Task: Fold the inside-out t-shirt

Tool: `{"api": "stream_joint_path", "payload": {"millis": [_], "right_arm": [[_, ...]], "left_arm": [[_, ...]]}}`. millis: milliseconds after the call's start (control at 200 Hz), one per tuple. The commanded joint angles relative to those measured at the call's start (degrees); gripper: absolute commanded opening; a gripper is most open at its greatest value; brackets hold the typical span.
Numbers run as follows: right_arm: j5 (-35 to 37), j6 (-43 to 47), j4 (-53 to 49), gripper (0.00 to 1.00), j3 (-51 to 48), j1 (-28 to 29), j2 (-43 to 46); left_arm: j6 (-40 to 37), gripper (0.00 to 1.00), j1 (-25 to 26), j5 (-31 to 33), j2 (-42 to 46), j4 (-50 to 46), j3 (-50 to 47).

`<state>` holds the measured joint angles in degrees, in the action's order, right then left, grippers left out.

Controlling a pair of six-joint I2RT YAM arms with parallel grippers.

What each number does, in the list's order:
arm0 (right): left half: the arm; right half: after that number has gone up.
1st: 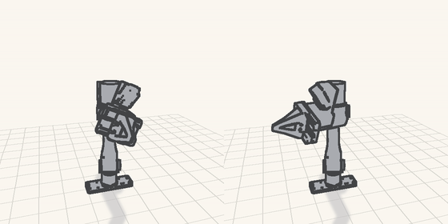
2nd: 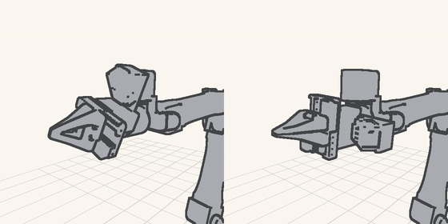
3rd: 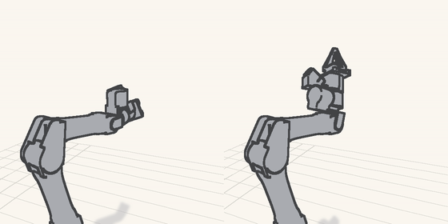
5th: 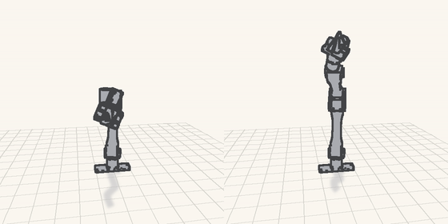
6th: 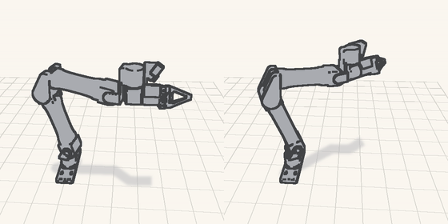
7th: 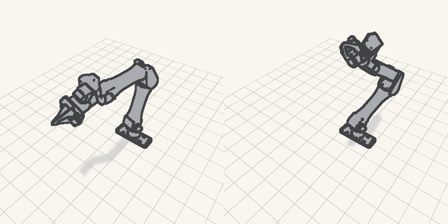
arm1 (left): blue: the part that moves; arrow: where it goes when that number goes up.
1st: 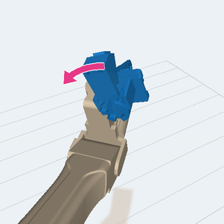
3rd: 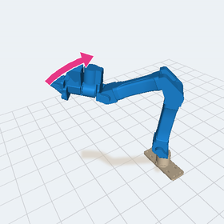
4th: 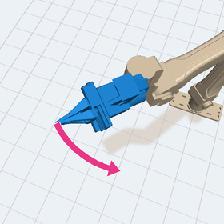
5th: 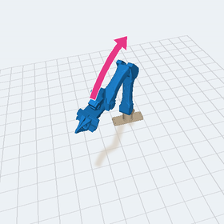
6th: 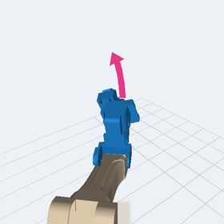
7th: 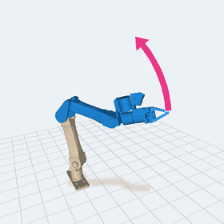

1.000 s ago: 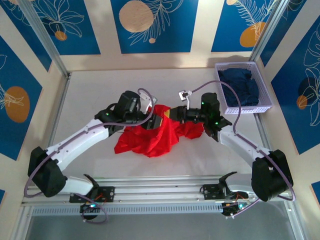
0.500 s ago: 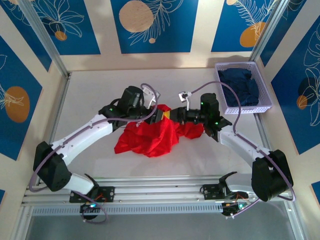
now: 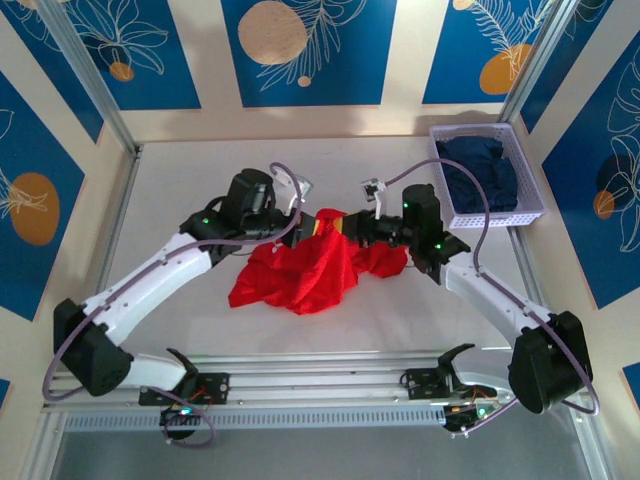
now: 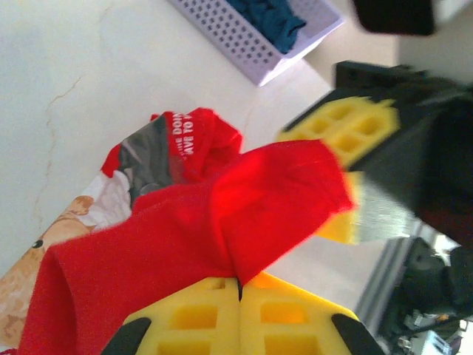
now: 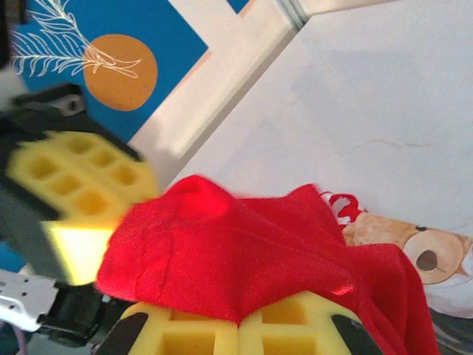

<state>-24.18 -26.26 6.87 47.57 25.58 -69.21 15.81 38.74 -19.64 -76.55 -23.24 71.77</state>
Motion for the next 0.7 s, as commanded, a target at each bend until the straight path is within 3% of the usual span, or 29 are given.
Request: {"api": "stream_joint_path", "payload": {"millis": [0,305,455,545,630,695], "right_arm": [[6.63,7.59,-5.39,0.00,3.39,2.31,1.83],[19.22,19.11,-11.24,0.00,7.11,8.34,2.85],[23.52,18.35,-14.55,0.00,9.37,8.35,2.74],[20.94,17.12,-17.38,0.00,11.45,7.84,1.46],[19.10,14.66,-19.18,0.14,12.75,7.29,0.51],[23.40,12.45,-23.21,0.25,14.42,7.28,0.07]], "left_arm": [[4.45,0.00,-1.18,-5.18,3.40,-3.73,3.79],[18.04,0.00,-4.43,-15.03,4.16,-1.52,5.66],[20.25,0.00,-6.38,-13.00,6.25,-1.85,5.19],[18.93,0.00,-6.51,-9.89,7.04,-2.14,4.19],[18.30,0.00,-6.49,-8.02,6.82,-2.47,3.46],[18.05,0.00,-6.49,-6.51,6.57,-2.70,3.03]]}}
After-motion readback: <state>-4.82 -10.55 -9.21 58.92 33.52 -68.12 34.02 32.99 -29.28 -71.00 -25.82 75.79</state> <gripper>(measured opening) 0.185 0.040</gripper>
